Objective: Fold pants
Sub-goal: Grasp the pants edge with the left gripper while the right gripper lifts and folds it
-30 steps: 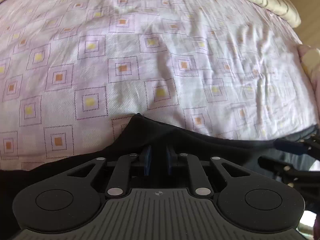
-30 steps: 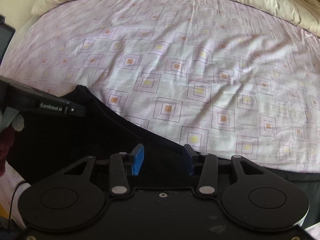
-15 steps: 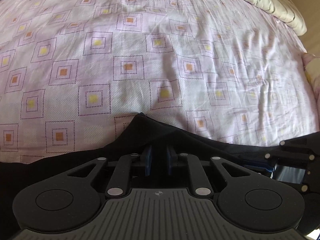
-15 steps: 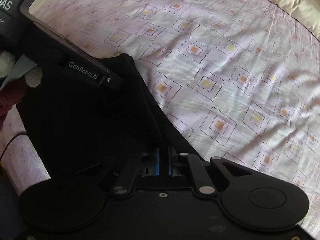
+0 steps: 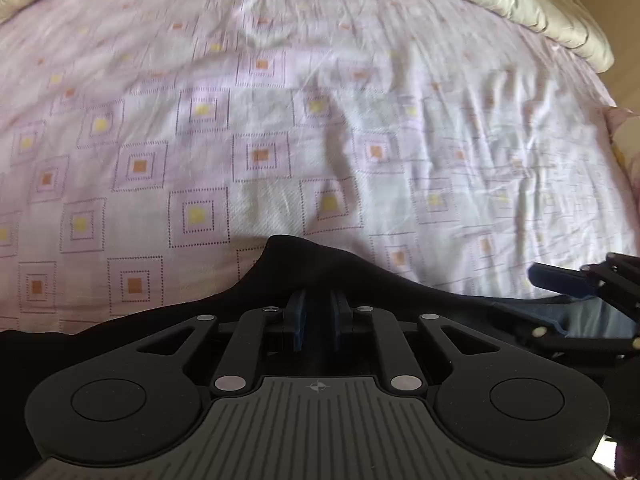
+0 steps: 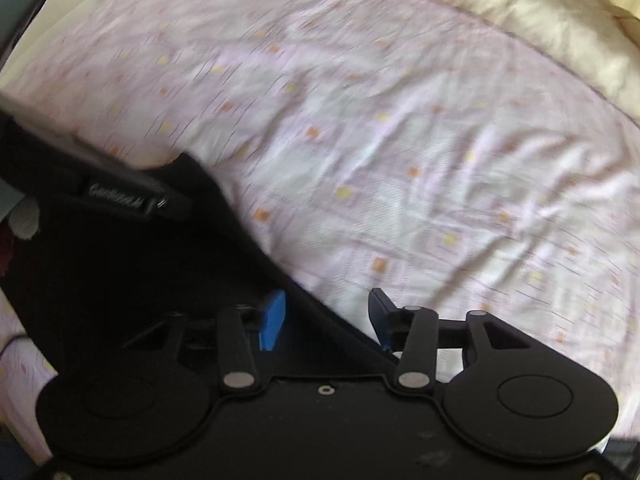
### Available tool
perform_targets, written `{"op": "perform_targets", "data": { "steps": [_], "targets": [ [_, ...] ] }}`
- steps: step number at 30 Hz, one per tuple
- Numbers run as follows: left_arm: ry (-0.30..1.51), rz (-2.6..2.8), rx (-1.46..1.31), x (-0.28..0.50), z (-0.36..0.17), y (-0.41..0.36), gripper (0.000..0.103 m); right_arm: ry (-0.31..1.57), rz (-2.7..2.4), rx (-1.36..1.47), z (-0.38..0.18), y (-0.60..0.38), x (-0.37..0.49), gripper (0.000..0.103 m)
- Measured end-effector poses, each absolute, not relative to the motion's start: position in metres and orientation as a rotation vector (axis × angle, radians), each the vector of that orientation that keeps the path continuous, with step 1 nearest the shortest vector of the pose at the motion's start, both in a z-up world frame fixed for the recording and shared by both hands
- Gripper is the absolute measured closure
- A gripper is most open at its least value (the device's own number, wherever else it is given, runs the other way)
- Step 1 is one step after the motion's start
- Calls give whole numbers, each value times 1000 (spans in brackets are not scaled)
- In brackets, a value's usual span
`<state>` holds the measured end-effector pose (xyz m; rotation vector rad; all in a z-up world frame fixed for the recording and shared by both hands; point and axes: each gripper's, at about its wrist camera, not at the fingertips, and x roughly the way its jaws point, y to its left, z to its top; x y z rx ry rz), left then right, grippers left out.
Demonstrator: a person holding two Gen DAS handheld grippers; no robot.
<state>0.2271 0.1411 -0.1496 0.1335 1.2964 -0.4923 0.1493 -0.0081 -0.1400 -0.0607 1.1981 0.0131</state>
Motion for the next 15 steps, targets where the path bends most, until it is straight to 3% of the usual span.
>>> {"op": "perform_targets", "data": {
  "steps": [8,15],
  "targets": [
    [1276,-636,183,165,-133,116,89,1156,-319,231,-122,-81,76,54],
    [1348,-615,170,115,-148,79,89,1208,-315,170,-130,-149,25,54]
  ]
}}
